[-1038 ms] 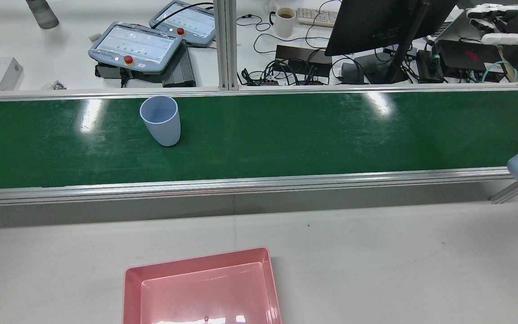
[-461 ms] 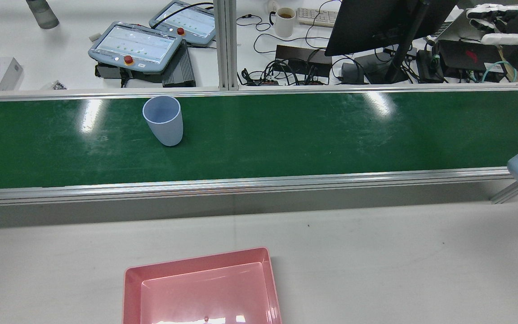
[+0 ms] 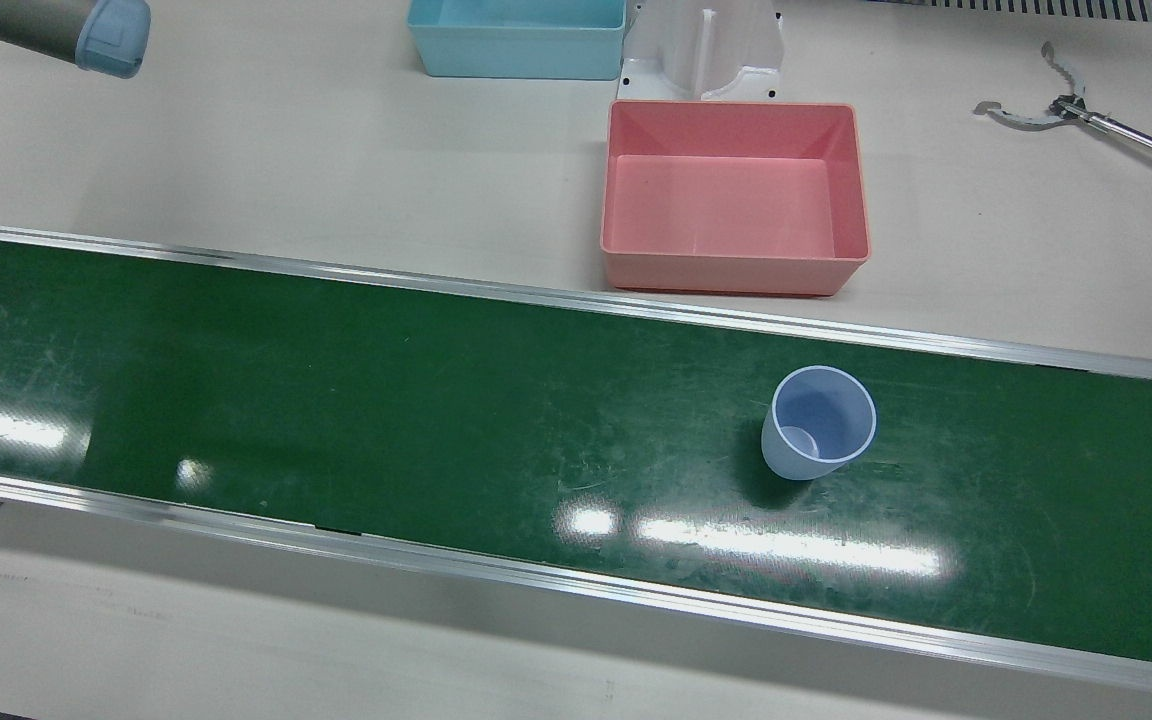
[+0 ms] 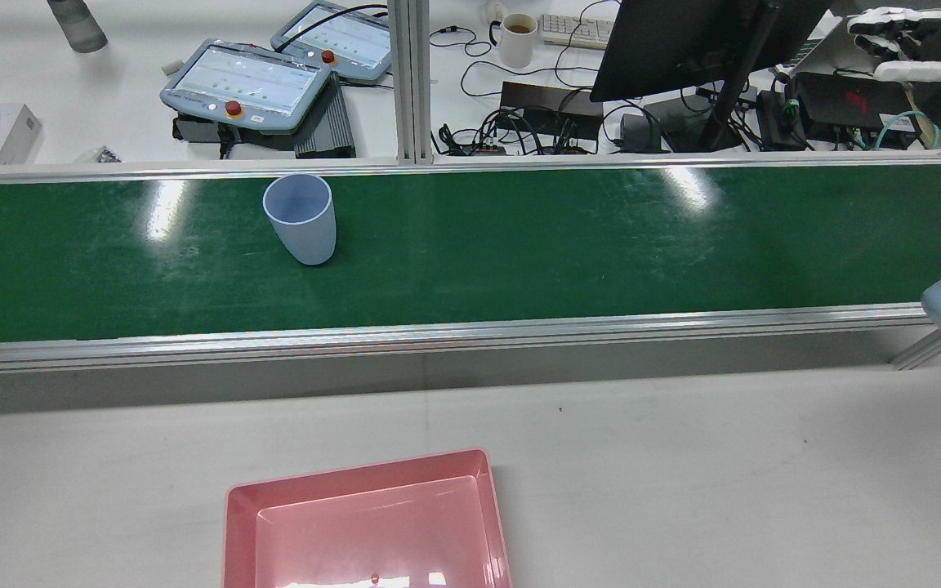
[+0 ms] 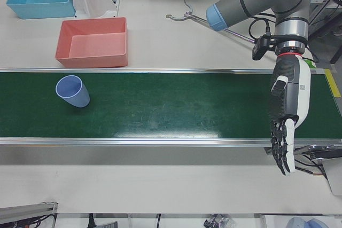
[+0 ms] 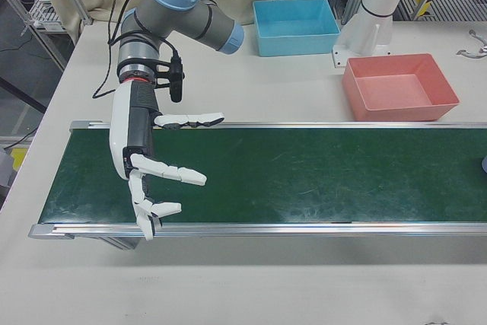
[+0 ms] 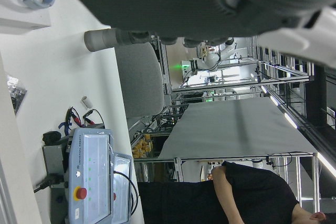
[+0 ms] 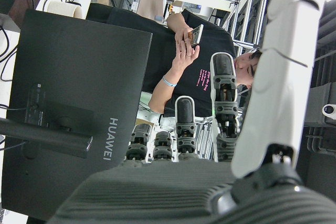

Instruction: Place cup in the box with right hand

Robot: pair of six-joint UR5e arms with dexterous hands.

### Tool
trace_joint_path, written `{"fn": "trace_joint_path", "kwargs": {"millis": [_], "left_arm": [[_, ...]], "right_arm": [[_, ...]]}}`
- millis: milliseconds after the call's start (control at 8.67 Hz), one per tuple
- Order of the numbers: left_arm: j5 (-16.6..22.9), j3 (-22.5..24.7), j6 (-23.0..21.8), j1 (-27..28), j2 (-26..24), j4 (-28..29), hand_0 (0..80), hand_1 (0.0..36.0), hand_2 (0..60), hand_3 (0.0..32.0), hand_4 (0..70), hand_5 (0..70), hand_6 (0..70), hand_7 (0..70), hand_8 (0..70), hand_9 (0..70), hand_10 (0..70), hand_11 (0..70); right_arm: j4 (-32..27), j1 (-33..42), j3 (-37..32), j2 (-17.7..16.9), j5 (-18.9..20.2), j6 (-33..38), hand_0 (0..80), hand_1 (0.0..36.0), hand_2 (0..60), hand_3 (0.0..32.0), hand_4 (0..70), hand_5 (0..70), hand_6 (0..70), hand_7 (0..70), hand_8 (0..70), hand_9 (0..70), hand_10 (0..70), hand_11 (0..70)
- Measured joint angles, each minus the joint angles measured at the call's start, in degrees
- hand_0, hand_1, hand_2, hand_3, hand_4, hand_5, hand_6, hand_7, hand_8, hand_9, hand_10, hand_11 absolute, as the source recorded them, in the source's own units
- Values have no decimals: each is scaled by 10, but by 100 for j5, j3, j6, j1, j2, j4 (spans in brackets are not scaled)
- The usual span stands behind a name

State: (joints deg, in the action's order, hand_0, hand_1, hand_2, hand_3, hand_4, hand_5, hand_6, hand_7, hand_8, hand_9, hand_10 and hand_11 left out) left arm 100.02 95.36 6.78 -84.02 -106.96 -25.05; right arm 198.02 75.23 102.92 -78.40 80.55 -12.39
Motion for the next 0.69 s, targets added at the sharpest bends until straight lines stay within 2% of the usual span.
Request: {"fn": "trace_joint_path", "kwargs": {"millis": [692], "left_arm": [[0,0,-1,0,0,0,0,0,0,0,0,0,0,0,0,0,0,0]], "right_arm": [[2,0,0,0,4,0,578,165,13,0,413,64,117,470,45,136,87,144]]}}
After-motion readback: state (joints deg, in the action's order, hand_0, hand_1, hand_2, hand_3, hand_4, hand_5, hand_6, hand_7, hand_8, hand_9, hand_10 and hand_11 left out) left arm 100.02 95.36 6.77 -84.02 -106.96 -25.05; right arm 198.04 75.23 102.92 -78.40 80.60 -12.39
